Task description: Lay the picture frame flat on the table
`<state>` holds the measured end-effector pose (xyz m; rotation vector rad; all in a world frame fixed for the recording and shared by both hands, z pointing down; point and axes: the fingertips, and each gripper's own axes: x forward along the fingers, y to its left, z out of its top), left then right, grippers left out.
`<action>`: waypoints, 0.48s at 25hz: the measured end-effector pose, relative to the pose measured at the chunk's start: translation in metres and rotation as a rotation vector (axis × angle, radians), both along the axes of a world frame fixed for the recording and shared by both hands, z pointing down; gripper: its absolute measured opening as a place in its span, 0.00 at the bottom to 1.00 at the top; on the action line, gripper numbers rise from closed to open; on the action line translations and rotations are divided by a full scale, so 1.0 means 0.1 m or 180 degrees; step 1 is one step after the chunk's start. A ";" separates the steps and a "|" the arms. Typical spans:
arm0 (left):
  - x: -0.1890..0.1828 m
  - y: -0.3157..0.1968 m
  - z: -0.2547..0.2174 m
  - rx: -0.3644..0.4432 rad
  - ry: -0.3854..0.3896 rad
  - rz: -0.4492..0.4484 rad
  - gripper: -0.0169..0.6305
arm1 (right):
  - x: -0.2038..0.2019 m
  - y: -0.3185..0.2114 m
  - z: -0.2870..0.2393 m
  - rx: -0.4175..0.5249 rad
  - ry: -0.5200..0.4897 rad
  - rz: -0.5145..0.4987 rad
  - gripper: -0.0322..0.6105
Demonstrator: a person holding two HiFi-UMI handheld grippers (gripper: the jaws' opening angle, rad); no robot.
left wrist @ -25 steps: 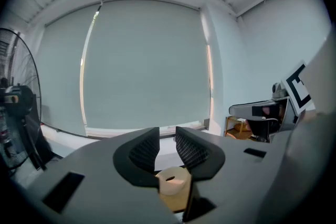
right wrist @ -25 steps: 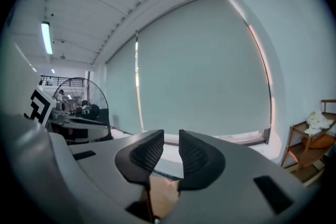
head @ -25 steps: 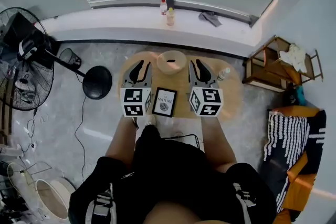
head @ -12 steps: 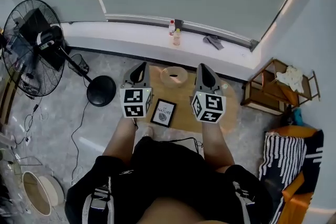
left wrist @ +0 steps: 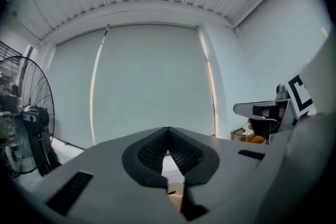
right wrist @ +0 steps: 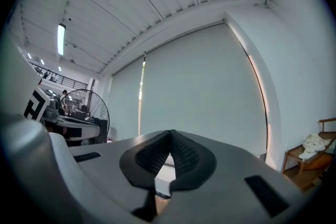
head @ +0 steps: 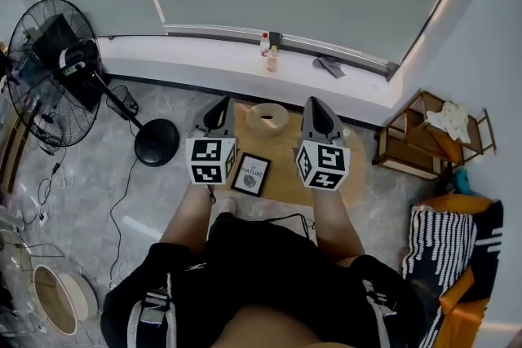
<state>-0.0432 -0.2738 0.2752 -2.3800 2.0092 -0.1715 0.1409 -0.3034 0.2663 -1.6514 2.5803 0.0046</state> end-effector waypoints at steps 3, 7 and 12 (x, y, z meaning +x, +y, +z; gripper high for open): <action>0.06 0.02 0.03 -0.0026 -0.0031 0.0014 0.05 | 0.04 -0.01 0.03 -0.0035 -0.0004 0.0020 0.06; 0.10 0.02 -0.01 -0.0006 -0.0066 0.0014 0.05 | 0.06 -0.06 0.08 -0.0071 0.0021 0.0031 0.06; 0.11 -0.02 0.01 -0.0024 -0.0047 0.0016 0.05 | 0.06 -0.10 0.09 -0.0051 0.0028 0.0035 0.06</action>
